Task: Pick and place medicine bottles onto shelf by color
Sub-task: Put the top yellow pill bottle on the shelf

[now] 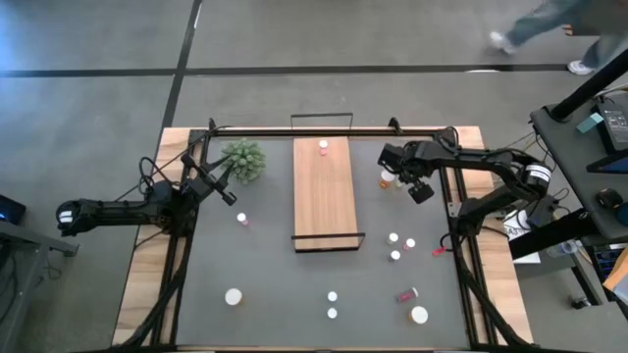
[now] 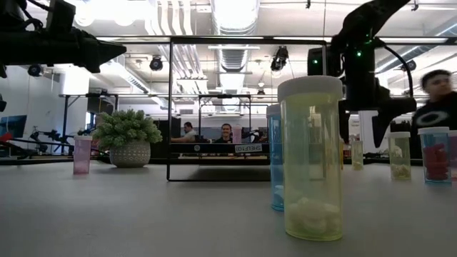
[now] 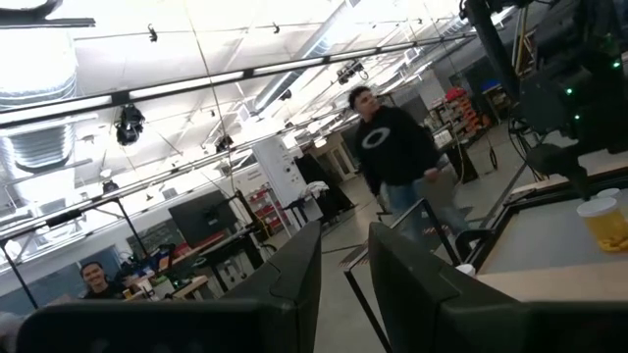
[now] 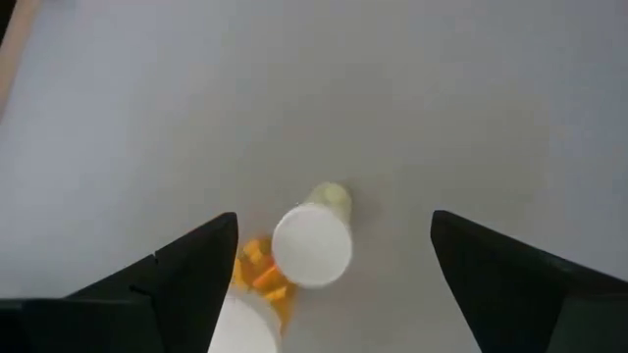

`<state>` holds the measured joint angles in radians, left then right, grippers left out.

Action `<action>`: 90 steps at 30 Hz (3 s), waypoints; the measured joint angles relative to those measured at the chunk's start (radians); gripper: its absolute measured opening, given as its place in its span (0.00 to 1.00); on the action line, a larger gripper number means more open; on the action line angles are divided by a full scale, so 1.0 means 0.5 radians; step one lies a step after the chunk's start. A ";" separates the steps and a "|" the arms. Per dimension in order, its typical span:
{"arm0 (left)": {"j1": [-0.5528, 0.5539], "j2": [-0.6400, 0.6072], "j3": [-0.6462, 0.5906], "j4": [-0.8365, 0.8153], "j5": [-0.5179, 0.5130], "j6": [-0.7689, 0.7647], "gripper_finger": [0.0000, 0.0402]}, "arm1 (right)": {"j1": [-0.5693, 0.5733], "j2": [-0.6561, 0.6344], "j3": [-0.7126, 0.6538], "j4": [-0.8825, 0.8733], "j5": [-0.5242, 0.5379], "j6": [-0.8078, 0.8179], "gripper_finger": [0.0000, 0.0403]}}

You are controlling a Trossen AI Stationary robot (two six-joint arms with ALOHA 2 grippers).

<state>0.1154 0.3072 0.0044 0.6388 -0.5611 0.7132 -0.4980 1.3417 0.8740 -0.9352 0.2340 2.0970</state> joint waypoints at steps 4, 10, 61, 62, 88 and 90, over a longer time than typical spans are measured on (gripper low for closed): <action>0.000 0.000 -0.001 0.000 0.000 0.000 0.18 | 0.000 0.000 -0.019 0.011 0.006 0.003 0.76; 0.000 0.000 0.000 0.000 0.000 0.000 0.18 | 0.000 0.000 -0.021 0.050 0.006 0.026 0.65; 0.000 0.000 0.000 0.000 0.000 0.000 0.18 | -0.188 0.216 0.753 0.000 0.096 -1.152 0.27; -0.001 0.000 0.000 0.000 0.000 0.000 0.18 | -0.181 0.265 0.812 -0.003 0.066 -1.203 0.27; 0.000 0.000 0.000 0.000 0.000 0.000 0.18 | 0.174 1.290 2.176 -0.463 -0.139 -1.493 0.28; -0.001 0.000 0.000 -0.001 0.000 0.000 0.18 | 0.202 1.348 2.244 -0.484 -0.139 -1.473 0.29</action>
<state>0.1151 0.3072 0.0044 0.6385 -0.5610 0.7132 -0.3973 2.0158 1.9958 -1.1774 0.1646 1.3604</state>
